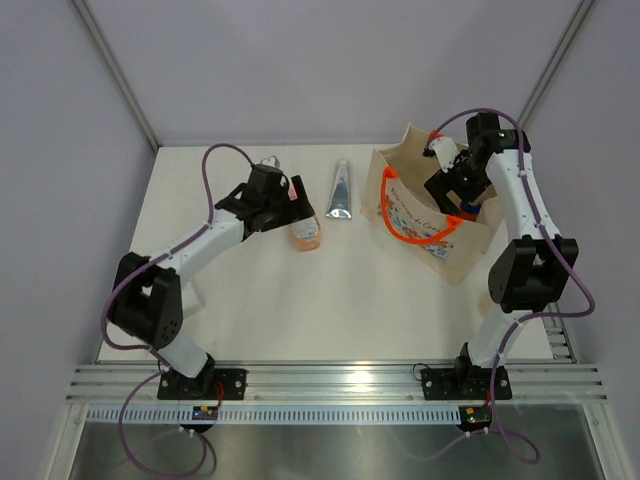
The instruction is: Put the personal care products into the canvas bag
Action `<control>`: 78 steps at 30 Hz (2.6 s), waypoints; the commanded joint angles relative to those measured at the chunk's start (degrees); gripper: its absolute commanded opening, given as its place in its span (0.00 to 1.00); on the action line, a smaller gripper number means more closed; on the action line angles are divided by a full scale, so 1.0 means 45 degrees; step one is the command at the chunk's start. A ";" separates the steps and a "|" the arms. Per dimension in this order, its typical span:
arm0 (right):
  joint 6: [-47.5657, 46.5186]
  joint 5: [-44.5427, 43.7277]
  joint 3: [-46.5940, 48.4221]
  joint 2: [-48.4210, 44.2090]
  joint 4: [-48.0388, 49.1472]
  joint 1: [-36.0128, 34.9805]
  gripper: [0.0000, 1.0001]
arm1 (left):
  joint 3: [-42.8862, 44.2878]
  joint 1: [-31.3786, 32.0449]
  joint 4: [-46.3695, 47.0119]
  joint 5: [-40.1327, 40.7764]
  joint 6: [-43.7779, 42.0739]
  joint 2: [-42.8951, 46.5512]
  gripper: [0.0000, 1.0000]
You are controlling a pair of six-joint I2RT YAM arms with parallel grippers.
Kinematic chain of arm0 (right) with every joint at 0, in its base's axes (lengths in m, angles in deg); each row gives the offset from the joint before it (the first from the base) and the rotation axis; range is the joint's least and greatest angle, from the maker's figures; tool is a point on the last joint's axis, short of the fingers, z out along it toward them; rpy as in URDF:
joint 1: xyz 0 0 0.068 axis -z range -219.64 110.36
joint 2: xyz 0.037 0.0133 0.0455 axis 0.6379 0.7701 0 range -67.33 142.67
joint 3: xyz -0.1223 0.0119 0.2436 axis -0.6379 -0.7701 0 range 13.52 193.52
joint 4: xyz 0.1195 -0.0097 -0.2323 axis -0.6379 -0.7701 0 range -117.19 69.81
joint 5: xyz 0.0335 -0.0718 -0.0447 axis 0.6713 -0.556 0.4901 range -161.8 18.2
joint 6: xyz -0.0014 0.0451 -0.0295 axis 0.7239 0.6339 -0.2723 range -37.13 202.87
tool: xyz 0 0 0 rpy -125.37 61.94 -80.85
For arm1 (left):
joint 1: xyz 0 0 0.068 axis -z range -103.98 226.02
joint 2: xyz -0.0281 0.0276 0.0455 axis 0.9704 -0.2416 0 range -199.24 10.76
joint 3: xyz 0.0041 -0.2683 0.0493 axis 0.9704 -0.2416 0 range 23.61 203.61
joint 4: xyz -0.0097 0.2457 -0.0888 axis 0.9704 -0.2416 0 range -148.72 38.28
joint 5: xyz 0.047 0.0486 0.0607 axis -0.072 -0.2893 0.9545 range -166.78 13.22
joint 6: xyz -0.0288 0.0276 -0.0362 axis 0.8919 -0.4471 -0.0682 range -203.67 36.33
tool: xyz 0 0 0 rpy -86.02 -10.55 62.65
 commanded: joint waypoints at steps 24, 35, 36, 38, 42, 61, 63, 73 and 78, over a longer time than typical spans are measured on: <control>0.5040 0.9963 -0.5278 -0.8017 0.6289 -0.0027 0.99 | 0.8684 -0.0183 -0.3947 0.3608 -0.2254 -0.7901 0.99; 0.5001 1.0063 -0.6588 -0.9150 0.7403 -0.0222 1.00 | 0.9036 -0.0537 -0.2833 0.1850 -0.2194 -0.9327 0.83; 0.5137 0.9984 -0.6685 -0.9325 0.7617 -0.0242 1.00 | 0.9017 -0.0537 -0.2716 0.1596 -0.2194 -0.9386 0.79; 0.5296 1.0138 -0.6861 -0.9812 0.8027 -0.0223 1.00 | 0.8881 -0.0537 -0.2365 0.1360 -0.2252 -0.9386 0.63; 0.4808 1.1446 -0.6337 -0.9700 0.7057 -0.0358 0.98 | 0.7908 -0.0712 -0.1760 0.0523 -0.2330 -0.8804 0.13; 1.3924 0.1798 -0.6394 -0.4917 1.0488 -0.8971 0.91 | -0.3421 -0.1651 0.7084 -0.5828 0.3916 0.0728 0.00; 1.4609 0.2755 -0.6374 -0.3998 1.0685 -0.9031 0.98 | -0.4143 -0.1631 0.7498 -0.5925 0.4505 0.1374 0.00; 1.5725 0.3402 -0.6531 -0.2160 1.1838 -0.9441 0.99 | -0.4187 -0.1612 0.7616 -0.6492 0.4719 0.1962 0.00; 1.5822 0.3207 -0.6258 -0.1281 1.1839 -0.9656 0.95 | -0.4284 -0.1417 0.8726 -0.6823 0.5988 0.1591 0.00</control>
